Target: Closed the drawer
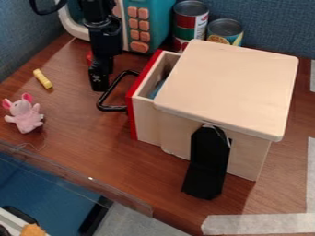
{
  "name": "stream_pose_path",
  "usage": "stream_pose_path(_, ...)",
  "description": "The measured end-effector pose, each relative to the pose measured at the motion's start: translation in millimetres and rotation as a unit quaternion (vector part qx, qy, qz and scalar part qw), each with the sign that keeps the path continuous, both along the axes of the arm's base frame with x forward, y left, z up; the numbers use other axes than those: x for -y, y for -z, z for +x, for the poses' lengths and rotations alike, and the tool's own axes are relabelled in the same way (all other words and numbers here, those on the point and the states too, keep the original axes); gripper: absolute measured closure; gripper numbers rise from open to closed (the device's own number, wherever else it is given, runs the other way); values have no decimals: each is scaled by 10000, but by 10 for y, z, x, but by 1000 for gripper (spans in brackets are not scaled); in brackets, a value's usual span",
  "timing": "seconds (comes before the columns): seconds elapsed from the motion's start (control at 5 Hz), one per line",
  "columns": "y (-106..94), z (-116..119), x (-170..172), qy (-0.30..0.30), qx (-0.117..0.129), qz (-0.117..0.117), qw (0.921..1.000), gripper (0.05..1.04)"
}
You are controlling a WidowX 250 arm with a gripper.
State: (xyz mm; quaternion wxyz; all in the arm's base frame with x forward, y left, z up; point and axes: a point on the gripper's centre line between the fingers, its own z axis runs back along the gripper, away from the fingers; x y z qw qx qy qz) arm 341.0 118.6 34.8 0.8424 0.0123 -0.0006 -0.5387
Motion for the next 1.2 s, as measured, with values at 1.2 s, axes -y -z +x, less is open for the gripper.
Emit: stream_pose_path(1.2, 184, -21, 622, 591, -187, -743, 9953, 85)
